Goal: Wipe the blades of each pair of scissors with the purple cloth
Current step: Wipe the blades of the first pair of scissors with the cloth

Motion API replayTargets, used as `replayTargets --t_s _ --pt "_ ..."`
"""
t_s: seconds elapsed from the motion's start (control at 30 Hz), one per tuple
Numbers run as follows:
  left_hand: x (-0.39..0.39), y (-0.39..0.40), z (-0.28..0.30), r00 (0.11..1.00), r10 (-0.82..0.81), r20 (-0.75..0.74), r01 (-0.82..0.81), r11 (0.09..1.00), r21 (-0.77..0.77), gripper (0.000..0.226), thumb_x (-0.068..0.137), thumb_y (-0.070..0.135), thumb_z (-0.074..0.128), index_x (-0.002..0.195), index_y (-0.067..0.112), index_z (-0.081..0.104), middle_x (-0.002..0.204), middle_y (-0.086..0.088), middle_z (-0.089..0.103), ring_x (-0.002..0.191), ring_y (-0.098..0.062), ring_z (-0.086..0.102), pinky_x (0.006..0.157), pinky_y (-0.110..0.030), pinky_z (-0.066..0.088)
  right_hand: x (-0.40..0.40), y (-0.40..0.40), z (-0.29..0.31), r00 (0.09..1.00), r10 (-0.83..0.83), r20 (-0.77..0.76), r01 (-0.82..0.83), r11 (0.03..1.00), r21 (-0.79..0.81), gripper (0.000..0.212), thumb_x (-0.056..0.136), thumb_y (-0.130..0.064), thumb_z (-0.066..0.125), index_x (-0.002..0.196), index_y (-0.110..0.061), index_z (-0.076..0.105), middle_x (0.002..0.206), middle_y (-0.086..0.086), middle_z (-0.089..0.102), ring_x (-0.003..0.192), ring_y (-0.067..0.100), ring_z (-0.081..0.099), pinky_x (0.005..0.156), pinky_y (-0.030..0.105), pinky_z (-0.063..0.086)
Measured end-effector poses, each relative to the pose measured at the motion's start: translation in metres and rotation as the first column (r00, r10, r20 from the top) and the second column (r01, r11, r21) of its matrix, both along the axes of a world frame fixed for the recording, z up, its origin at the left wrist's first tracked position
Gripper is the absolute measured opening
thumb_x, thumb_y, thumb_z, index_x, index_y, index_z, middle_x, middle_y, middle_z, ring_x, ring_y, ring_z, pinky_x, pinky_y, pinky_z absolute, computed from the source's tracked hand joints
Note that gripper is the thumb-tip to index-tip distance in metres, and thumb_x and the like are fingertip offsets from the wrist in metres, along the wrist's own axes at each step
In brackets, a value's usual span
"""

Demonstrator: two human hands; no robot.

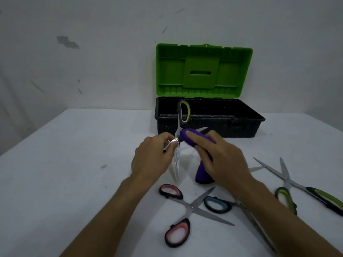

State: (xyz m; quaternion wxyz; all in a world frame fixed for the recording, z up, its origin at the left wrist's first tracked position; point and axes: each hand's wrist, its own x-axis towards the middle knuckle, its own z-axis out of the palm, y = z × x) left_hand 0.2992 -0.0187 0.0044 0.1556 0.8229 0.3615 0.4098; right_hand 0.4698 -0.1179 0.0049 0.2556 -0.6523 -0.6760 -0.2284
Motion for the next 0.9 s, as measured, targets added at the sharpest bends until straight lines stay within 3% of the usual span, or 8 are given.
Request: replayTargets --t_s 0.07,0.1,0.17,0.27,0.43,0.67,0.83,0.9 --pt "-0.001 -0.002 0.001 0.999 -0.034 0.034 0.034 0.999 0.015 0.016 0.095 0.035 0.060 0.100 0.023 0.069 0.071 0.010 0.067 0.064 -0.008 0.064 0.063 -0.032 0.057 -0.006 0.005 -0.004 0.999 0.008 0.053 -0.007 1.000 -0.010 0.046 0.097 -0.034 0.042 0.144 -0.031 0.044 0.093 0.000 0.053 0.061 0.007 0.037 0.049 0.010 0.021" --pt "-0.002 -0.002 0.003 0.998 -0.042 0.046 0.041 0.999 0.024 0.017 0.095 0.035 0.060 0.099 0.022 0.069 0.070 0.012 0.066 0.062 -0.006 0.064 0.060 -0.027 0.055 -0.003 0.008 -0.002 0.999 -0.017 0.039 0.017 1.000 0.010 0.046 0.098 -0.032 0.043 0.144 -0.032 0.043 0.093 0.000 0.052 0.060 0.008 0.039 0.048 0.012 0.026" --pt "-0.005 -0.001 0.006 0.997 -0.043 0.064 0.041 0.999 0.026 0.016 0.094 0.036 0.061 0.096 0.022 0.069 0.067 0.015 0.064 0.058 -0.002 0.062 0.056 -0.022 0.049 0.012 0.007 0.005 0.993 -0.096 -0.069 0.101 0.992 0.073 0.046 0.098 -0.028 0.047 0.144 -0.034 0.043 0.093 0.000 0.051 0.059 0.013 0.043 0.044 0.024 0.038" --pt "-0.002 -0.006 0.008 0.991 -0.060 0.115 0.067 0.996 -0.056 0.012 0.094 0.034 0.061 0.091 0.025 0.067 0.063 0.013 0.064 0.049 0.002 0.059 0.052 -0.023 0.046 0.036 -0.003 0.012 0.969 -0.160 -0.188 0.190 0.970 0.152 0.046 0.099 -0.026 0.049 0.144 -0.030 0.044 0.097 0.002 0.052 0.060 0.016 0.046 0.044 0.031 0.043" --pt "0.003 -0.016 0.012 0.974 -0.130 0.185 0.159 0.975 -0.155 0.013 0.096 0.028 0.059 0.095 0.018 0.067 0.066 0.011 0.064 0.048 0.003 0.059 0.052 -0.021 0.045 0.017 -0.005 0.004 0.998 0.040 -0.039 -0.037 0.997 0.074 0.048 0.099 -0.035 0.039 0.147 -0.034 0.033 0.102 0.001 0.051 0.062 0.013 0.048 0.047 0.030 0.049" --pt "-0.017 -0.009 0.018 0.963 -0.202 0.177 0.242 0.940 -0.242 0.010 0.096 0.016 0.058 0.100 0.020 0.067 0.071 0.005 0.069 0.047 -0.004 0.057 0.049 -0.017 0.046 0.033 0.000 0.008 0.984 -0.113 -0.141 0.133 0.981 0.141 0.047 0.100 -0.028 0.046 0.147 -0.029 0.041 0.102 0.002 0.051 0.059 0.013 0.041 0.044 0.028 0.039" --pt "-0.014 -0.023 0.016 0.955 -0.224 0.195 0.273 0.919 -0.285 0.011 0.097 0.016 0.057 0.103 0.024 0.061 0.089 0.002 0.072 0.055 0.002 0.062 0.049 -0.014 0.047 0.007 -0.005 0.003 0.985 0.143 0.096 -0.146 0.989 0.018 0.050 0.096 -0.026 0.045 0.145 -0.031 0.041 0.109 0.005 0.055 0.072 0.014 0.051 0.050 0.025 0.047" --pt "-0.016 -0.023 0.014 0.956 -0.223 0.189 0.270 0.921 -0.280 0.013 0.097 0.016 0.057 0.106 0.024 0.061 0.095 0.003 0.072 0.055 0.000 0.063 0.049 -0.016 0.049 0.004 0.000 0.004 0.982 0.140 0.125 -0.142 0.990 0.009 0.050 0.094 -0.023 0.047 0.143 -0.032 0.043 0.108 0.007 0.056 0.075 0.018 0.055 0.049 0.028 0.048"
